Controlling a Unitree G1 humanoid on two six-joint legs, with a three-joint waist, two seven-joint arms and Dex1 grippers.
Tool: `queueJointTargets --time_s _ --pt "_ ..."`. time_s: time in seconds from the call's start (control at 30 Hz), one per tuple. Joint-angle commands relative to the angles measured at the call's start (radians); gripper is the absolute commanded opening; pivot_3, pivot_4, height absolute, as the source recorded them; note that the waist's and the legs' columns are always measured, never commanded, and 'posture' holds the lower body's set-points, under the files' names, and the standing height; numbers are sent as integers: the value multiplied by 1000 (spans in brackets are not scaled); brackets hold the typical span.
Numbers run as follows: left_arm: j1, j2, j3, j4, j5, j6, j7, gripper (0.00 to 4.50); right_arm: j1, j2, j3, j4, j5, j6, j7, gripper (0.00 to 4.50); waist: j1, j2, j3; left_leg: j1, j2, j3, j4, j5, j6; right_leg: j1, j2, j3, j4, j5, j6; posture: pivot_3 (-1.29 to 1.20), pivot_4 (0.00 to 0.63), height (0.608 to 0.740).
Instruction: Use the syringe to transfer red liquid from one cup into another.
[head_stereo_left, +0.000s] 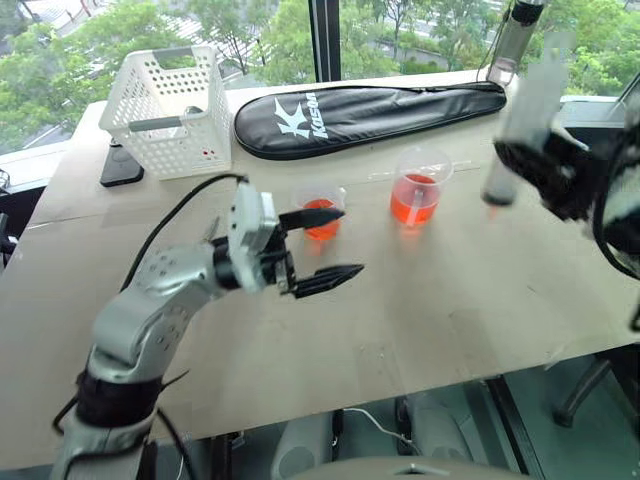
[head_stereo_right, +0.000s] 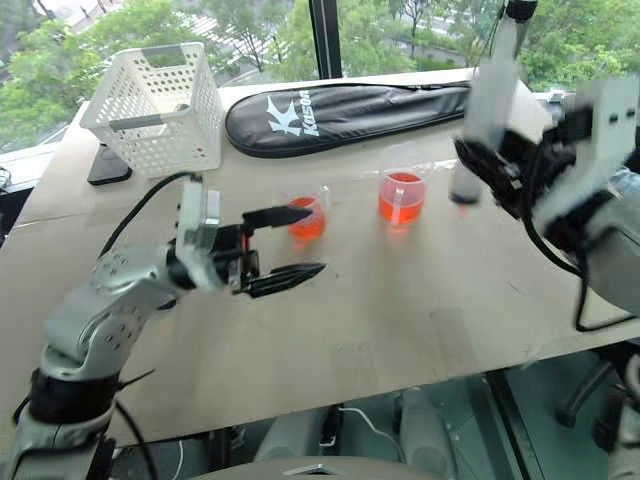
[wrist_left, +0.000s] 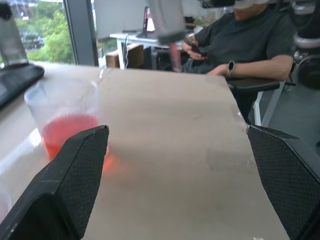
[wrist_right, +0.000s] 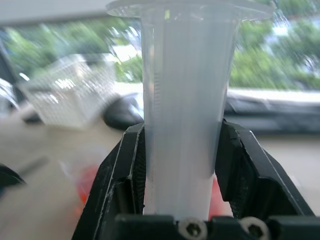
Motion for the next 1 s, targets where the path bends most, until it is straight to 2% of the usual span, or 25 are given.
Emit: queueJointTargets --time_s 0.03,0.1,0.17,0.3,0.47,0.63,1.0 --pt "-91 -20 22 41 -34 50 44 4500 -92 46 181 163 -345 -200 97 1513 0 0 0 0 -1 0 0 0 0 0 0 1 0 0 0 0 150 724" --pt "-175 -26 35 76 -40 95 89 4500 -142 96 273 324 -549 -367 146 1512 0 0 0 -2 -2 1 0 2 -4 -2 -1 1 -1 0 0 0 150 724" --pt "-259 -30 48 112 -35 134 145 4500 -174 146 322 464 -682 -499 188 1512 -2 0 0 -3 -2 1 2 3 -5 -2 -1 1 0 0 1 0 150 724" --pt "-417 -41 64 202 -25 177 207 4500 -191 220 337 628 -815 -658 253 1512 -4 -1 0 -9 -2 1 -1 3 -5 -9 -2 1 -1 1 2 0 150 724" --pt "-607 -66 25 376 75 145 218 4500 -213 318 342 787 -916 -798 327 1511 -8 -1 1 -9 -3 2 -2 3 -6 -10 -2 2 -1 1 3 0 150 724" --pt "-800 -109 -38 627 227 46 192 4500 -186 407 333 846 -963 -845 346 1511 -8 0 1 -8 -3 1 -2 5 -9 -10 -1 1 0 2 3 0 150 724" --pt "-1023 -205 -134 1026 450 -177 51 4500 -118 484 321 813 -1047 -765 299 1494 -7 0 1 -9 -3 2 -3 5 -9 -11 -2 2 1 2 3 0 150 724"
